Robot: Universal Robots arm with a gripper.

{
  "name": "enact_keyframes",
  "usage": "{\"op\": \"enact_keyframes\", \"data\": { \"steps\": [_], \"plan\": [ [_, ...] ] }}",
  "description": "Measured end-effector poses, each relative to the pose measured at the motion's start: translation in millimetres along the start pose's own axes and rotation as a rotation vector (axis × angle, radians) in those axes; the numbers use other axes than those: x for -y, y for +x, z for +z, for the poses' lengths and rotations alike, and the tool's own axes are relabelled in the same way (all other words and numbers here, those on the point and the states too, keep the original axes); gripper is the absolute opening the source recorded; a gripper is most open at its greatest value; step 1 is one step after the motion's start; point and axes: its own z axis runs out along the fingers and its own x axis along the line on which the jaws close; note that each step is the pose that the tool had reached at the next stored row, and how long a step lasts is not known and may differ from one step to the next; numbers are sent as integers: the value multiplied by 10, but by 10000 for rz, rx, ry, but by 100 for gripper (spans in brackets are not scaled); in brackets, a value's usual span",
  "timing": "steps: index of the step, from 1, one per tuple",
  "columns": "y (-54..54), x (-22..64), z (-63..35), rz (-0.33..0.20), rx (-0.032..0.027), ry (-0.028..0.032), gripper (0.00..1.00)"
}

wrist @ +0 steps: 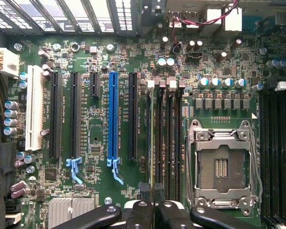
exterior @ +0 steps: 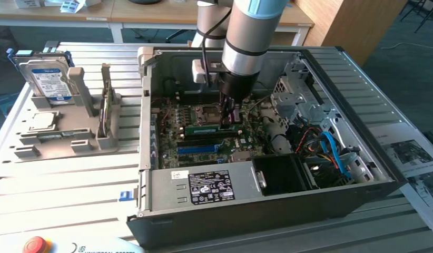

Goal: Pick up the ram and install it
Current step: 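Insert the ram into the slot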

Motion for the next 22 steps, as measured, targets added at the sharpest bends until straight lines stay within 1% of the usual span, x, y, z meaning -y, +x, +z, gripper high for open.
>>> {"op": "enact_keyframes", "data": {
  "steps": [12,17,22],
  "plan": [
    [1,2,49,46,1,1,12],
    [0,2,48,49,3,2,12],
    [0,2,14,49,1,-8,12]
  ]
}}
